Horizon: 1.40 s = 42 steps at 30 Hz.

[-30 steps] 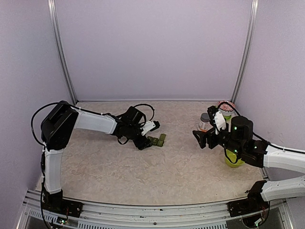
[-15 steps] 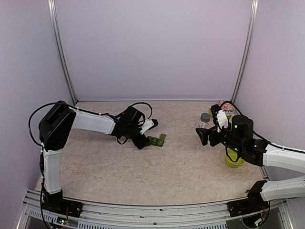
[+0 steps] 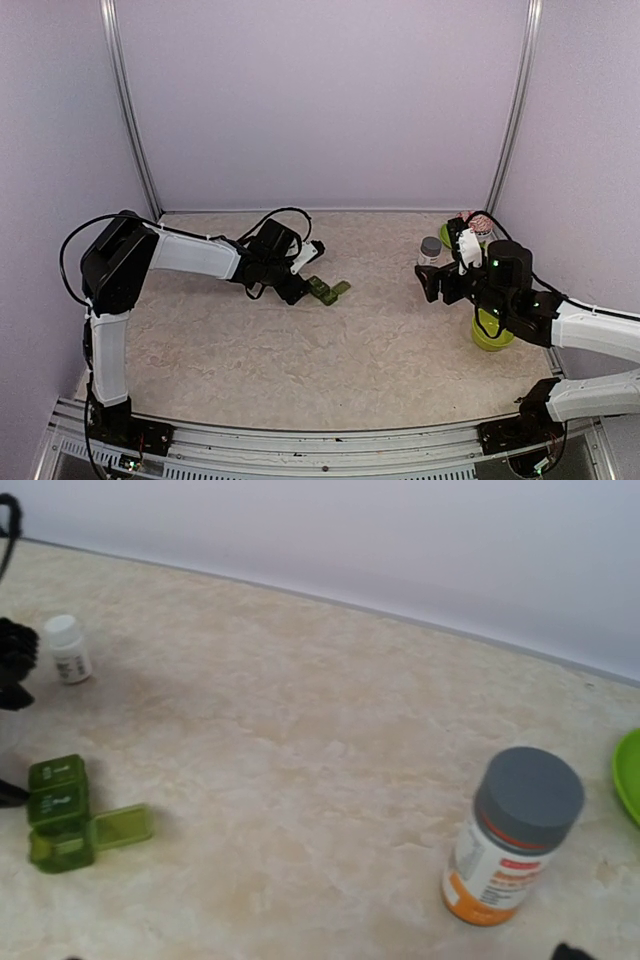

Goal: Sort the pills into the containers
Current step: Adjust the pill container at the center of the board, then pick up the pill bottle from the center of the board.

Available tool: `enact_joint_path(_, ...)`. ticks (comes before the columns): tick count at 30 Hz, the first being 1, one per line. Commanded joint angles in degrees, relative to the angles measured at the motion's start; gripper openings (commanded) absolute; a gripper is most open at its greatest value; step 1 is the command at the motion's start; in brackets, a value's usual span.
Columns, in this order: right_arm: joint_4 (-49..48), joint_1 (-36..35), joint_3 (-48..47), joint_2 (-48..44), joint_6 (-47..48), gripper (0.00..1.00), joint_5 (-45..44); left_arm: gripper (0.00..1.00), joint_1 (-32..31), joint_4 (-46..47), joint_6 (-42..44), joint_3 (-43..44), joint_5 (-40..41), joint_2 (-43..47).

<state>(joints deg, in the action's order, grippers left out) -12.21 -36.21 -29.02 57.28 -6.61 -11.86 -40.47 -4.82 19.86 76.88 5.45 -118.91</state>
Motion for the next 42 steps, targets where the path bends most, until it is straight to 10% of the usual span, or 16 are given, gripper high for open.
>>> enact_joint_path(1,0.99,1.54,-0.72,0.3,-1.52,1.0,-1.23,0.84,0.46,2.39,-1.13,1.61,2.51,-0.51)
enact_joint_path(42,1.83,18.28,-28.68,41.32,-3.07,0.94,7.51,0.99,-7.17,1.89,-19.56,-12.58,10.83,23.83)
